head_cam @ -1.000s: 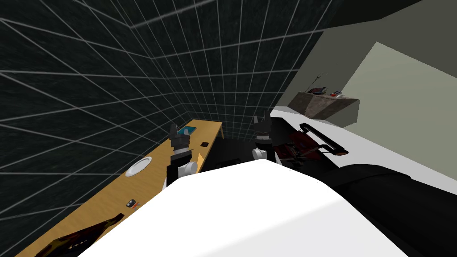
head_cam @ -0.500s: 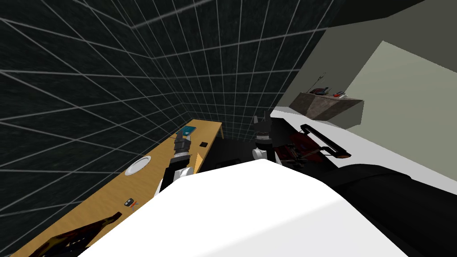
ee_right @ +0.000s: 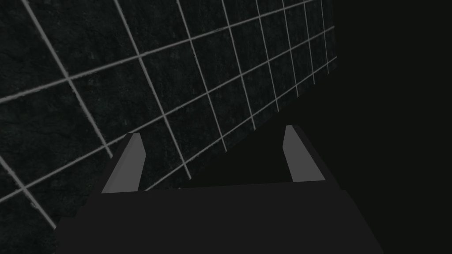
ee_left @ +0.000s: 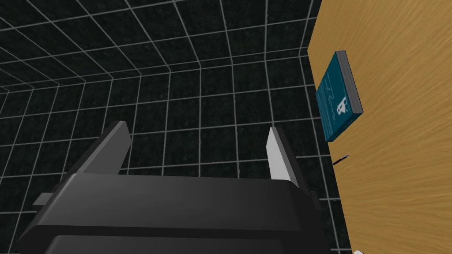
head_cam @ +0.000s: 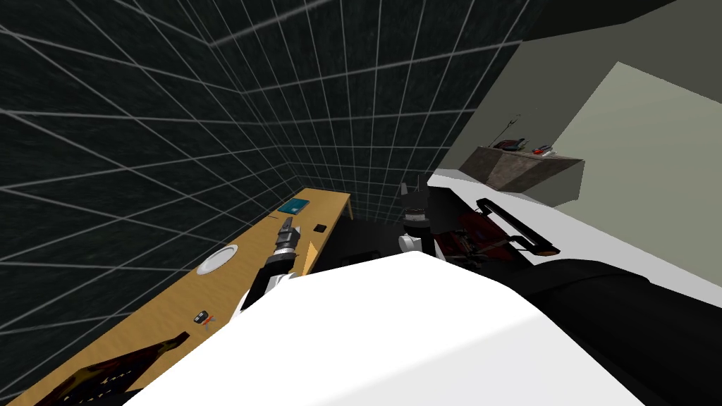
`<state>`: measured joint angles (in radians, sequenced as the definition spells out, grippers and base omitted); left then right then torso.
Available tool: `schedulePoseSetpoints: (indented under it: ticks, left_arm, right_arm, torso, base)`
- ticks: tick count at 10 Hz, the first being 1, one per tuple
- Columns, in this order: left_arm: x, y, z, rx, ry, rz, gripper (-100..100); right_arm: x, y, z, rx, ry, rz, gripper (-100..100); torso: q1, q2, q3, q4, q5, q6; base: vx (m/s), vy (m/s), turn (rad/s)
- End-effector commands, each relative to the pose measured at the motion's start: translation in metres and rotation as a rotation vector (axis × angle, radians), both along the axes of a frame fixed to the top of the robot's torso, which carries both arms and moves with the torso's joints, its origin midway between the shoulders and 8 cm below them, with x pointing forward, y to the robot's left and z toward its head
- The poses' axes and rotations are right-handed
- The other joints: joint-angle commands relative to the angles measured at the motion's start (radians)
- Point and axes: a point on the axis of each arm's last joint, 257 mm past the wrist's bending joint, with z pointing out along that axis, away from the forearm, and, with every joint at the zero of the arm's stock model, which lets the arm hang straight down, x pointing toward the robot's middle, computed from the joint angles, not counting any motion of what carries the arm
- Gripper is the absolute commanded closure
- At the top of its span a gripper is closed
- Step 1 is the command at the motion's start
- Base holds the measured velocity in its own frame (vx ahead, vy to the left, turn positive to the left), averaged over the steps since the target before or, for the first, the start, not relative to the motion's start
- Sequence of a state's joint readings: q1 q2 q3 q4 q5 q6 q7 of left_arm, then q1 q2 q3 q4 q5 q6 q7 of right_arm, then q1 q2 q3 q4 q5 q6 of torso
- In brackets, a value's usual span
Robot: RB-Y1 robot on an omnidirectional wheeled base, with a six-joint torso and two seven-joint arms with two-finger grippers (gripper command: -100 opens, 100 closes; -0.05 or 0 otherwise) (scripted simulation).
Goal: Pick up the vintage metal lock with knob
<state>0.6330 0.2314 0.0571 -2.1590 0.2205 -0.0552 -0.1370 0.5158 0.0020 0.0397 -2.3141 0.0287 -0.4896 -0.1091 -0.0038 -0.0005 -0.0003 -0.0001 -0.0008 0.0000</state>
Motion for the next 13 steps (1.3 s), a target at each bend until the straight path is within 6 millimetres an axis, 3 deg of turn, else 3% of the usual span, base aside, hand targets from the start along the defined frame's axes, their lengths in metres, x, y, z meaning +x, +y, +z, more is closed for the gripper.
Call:
schedulePoseSetpoints:
  ticks: [1, 2, 5, 6, 8, 9, 10, 11, 13]
  left_arm:
    - [-0.015, 0.02, -0.034, 0.003, 0.11, 0.025, -100]
    - [-0.015, 0.021, -0.037, 0.002, 0.123, 0.026, -100]
    - [-0.039, 0.046, -0.081, -0.002, 0.269, 0.064, -100]
    - [-0.04, 0.047, -0.084, -0.004, 0.281, 0.065, -100]
    - [-0.069, 0.071, -0.123, -0.014, 0.417, 0.103, -100]
    - [-0.07, 0.071, -0.127, -0.017, 0.435, 0.105, -100]
    - [-0.087, 0.083, -0.146, -0.026, 0.504, 0.124, -100]
    - [-0.087, 0.083, -0.147, -0.026, 0.508, 0.125, -100]
    - [-0.123, 0.104, -0.18, -0.051, 0.642, 0.163, -100]
  right_arm:
    - [0.0, 0.0, 0.0, 0.0, 0.0, 0.0, 0]
    - [0.0, 0.0, 0.0, 0.0, 0.0, 0.0, 0]
    - [0.0, 0.0, 0.0, 0.0, 0.0, 0.0, 0]
    - [0.0, 0.0, 0.0, 0.0, 0.0, 0.0, 0]
    - [0.0, 0.0, 0.0, 0.0, 0.0, 0.0, 0]
    - [0.0, 0.0, 0.0, 0.0, 0.0, 0.0, 0]
    - [0.0, 0.0, 0.0, 0.0, 0.0, 0.0, 0]
    - [0.0, 0.0, 0.0, 0.0, 0.0, 0.0, 0]
    - [0.0, 0.0, 0.0, 0.0, 0.0, 0.0, 0]
  torso:
    - [0.0, 0.0, 0.0, 0.0, 0.0, 0.0]
    - [-0.001, 0.0, 0.0, 0.0, 0.0, 0.0]
    - [0.001, 0.0, 0.0, 0.0, 0.0, 0.0]
    - [0.001, 0.0, 0.0, 0.0, 0.0, 0.0]
    - [0.001, -0.001, -0.001, 0.0, 0.0, 0.0]
    - [0.0, -0.001, -0.001, 0.0, 0.0, 0.0]
    - [0.0, -0.001, -0.001, 0.0, 0.0, 0.0]
    - [0.001, -0.002, -0.001, 0.0, 0.0, 0.0]
    - [0.002, -0.002, -0.001, 0.0, 0.0, 0.0]
  base:
    - [0.013, -0.076, 0.061]
    - [0.007, -0.055, 0.032]
    - [0.01, -0.045, 0.023]
    - [0.01, -0.038, 0.017]
    - [0.029, -0.06, 0.02]
    - [0.024, -0.055, 0.012]
    - [0.034, -0.041, -0.006]
    - [0.03, -0.027, -0.002]
    - [0.045, -0.046, -0.024]
